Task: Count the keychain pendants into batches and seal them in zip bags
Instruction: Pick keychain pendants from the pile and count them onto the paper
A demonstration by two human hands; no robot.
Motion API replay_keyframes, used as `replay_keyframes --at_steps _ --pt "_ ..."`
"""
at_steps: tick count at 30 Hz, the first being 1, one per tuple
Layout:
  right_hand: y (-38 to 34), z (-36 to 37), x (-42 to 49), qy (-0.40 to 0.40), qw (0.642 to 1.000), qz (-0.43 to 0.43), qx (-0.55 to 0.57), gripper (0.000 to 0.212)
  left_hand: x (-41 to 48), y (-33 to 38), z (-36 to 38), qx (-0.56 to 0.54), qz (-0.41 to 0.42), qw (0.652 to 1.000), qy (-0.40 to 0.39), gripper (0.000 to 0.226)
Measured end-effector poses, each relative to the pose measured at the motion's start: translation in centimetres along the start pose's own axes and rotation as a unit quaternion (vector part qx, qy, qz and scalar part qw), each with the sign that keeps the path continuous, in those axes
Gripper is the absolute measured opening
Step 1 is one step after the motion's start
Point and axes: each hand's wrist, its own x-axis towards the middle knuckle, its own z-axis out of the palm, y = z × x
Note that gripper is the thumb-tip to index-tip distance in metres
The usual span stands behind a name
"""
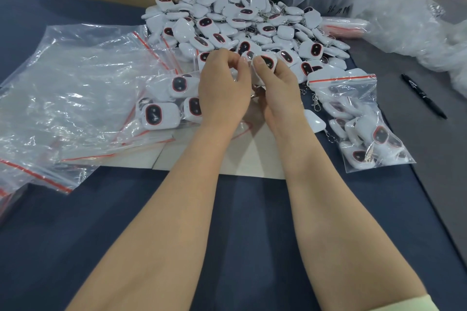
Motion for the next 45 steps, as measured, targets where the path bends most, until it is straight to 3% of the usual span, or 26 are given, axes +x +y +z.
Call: replay_keyframes --at_steps 6,16,18,25,30,33,36,38,41,45 --pt "-0.4 0.1 0.1 0.031 0.993 0.064 0.094 0.016 0.0 0.0 0.0 0.003 0.004 1.000 0.001 0.013" --pt "-0.6 -0.1 -0.1 0.003 0.996 0.052 0.072 0.017 0.0 0.1 0.0 0.003 0.004 1.000 -0.002 0.013" --pt "-0.7 -0.2 -0.1 -0.017 0.996 0.051 0.066 0.027 -0.1 0.1 0.0 0.001 0.000 1.000 -0.001 0.014" --pt "-0.9 -0.1 -0.3 -0.018 0.999 0.029 -0.002 0.020 0.0 0.6 -0.3 -0.030 -0.031 0.999 -0.003 0.011" --pt "-1.6 0.0 0.3 0.037 0.985 -0.022 -0.169 0.014 0.5 1.0 -0.9 -0.070 -0.069 0.995 -0.005 0.015" --pt "-2.7 -0.4 -0.1 0.005 0.982 -0.038 -0.186 0.014 0.7 1.3 -1.1 -0.113 -0.102 0.988 0.006 0.023" --pt "-3.6 -0.5 -1.0 -0.037 0.972 -0.017 -0.233 0.030 0.8 1.5 -1.3 -0.143 -0.114 0.983 0.024 0.024" --pt "-4.0 -0.3 -1.4 -0.059 0.963 -0.009 -0.262 0.031 0.7 1.6 -1.4 -0.144 -0.100 0.984 0.031 0.023" --pt "-4.0 0.1 -1.7 -0.105 0.955 -0.015 -0.277 0.009 0.4 1.8 -1.4 -0.116 -0.050 0.992 0.029 0.015" --pt "-3.7 0.7 -1.7 -0.105 0.968 -0.016 -0.227 0.009 -0.2 2.1 -1.1 -0.072 0.032 0.996 0.029 0.008"
